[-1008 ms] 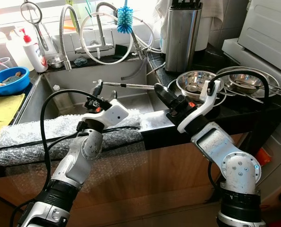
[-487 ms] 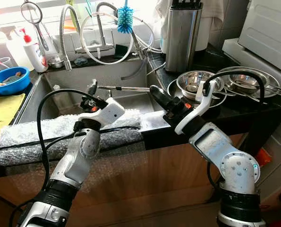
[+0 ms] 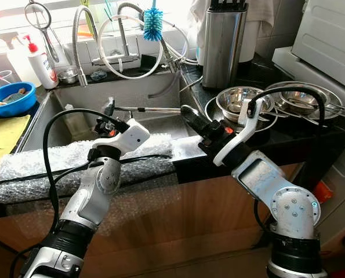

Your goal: Kitchen organization

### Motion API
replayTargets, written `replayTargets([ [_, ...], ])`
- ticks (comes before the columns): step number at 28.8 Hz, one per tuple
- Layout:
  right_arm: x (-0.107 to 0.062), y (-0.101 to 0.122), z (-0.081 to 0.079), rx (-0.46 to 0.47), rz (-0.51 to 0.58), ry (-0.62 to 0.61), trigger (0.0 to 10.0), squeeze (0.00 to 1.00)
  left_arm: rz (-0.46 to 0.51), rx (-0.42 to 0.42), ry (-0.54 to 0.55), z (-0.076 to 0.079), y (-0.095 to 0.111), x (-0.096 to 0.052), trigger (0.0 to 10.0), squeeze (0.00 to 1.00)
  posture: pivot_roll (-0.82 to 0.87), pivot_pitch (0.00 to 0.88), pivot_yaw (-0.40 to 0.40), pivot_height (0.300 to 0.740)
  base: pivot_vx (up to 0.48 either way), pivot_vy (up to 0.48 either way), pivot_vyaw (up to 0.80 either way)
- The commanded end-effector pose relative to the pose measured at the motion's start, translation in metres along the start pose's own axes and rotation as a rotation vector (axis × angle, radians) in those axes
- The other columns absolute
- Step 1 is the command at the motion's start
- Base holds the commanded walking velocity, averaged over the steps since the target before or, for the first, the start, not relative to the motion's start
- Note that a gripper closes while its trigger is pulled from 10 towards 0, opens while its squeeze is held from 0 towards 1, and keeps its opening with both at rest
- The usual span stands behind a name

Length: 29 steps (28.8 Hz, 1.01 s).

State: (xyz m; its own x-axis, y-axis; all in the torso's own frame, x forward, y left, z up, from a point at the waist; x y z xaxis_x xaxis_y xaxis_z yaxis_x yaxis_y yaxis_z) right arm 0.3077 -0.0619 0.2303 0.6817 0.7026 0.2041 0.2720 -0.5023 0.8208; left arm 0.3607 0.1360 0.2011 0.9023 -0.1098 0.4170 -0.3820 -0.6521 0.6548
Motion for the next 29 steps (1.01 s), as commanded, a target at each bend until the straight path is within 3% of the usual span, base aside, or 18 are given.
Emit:
replayTargets([
  [1,0.0004,-0.0003,-0.0084,-0.011,-0.006,0.034,10.0,0.0,-0.005,0.033,0.028,-0.0079,-0.0022,0.0028,10.0,0.0,0.02,0.0,0.083,0.74,0.0,0.0,0.0],
  [3,0.0002,-0.0013,-0.0092,-0.008,-0.012,0.039,10.0,0.0,-0.018,0.044,0.044,-0.0109,-0.0042,0.0032,10.0,0.0,0.02,0.0,0.083,0.74,0.0,0.0,0.0],
  [4,0.0,-0.0017,-0.0092,-0.01,-0.015,0.038,10.0,0.0,-0.024,0.05,0.053,-0.0124,-0.0055,0.003,8.8,0.0,0.02,0.0,0.084,0.74,0.0,0.0,0.0],
  [8,0.0,-0.0018,-0.0091,-0.012,-0.017,0.037,10.0,0.0,-0.027,0.053,0.056,-0.0131,-0.0061,0.0029,8.8,0.0,0.02,0.0,0.084,0.74,0.0,0.0,0.0],
  [9,-0.0004,-0.0023,-0.0084,-0.015,-0.021,0.033,10.0,0.0,-0.031,0.056,0.061,-0.0139,-0.0066,0.0029,8.0,0.0,0.02,0.0,0.083,0.74,0.0,0.0,0.0],
  [10,-0.0009,-0.0028,-0.0067,-0.019,-0.025,0.024,10.0,0.0,-0.035,0.06,0.065,-0.0147,-0.0074,0.0029,4.4,0.0,0.02,0.0,0.082,0.74,0.0,0.0,0.0],
  [11,-0.0013,-0.0032,-0.0054,-0.022,-0.028,0.018,10.0,0.0,-0.038,0.062,0.067,-0.0152,-0.0078,0.0029,2.7,0.0,0.02,0.0,0.082,0.74,0.0,0.0,0.0],
  [12,-0.0016,-0.0035,-0.0042,-0.026,-0.031,0.012,10.0,0.0,-0.041,0.064,0.067,-0.0154,-0.0087,0.0028,0.0,0.0,0.02,0.0,0.083,0.74,0.0,0.0,0.0],
  [29,-0.0014,-0.0039,-0.0011,-0.047,-0.032,-0.006,10.0,0.0,-0.051,0.064,0.04,-0.0106,-0.0103,0.0015,0.0,0.0,0.02,0.0,0.085,0.74,0.0,0.0,0.0],
])
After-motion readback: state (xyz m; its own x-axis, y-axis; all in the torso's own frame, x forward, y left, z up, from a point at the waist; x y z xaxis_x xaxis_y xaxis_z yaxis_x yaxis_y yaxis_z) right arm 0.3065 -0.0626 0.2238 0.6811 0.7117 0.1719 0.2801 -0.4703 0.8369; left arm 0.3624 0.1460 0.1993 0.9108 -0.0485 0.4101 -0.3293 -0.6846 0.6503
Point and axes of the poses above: a point about 5 cm out from each wrist's last joint towards the gripper, its own x axis pointing out of the wrist towards the gripper, its own y axis along the axis of the wrist's last joint, z = x × y, the point moved 3 cm from there along x, pointing out of the wrist towards the gripper, and after that the axes turned 13 degrees about -x, right-handed, at the moved point
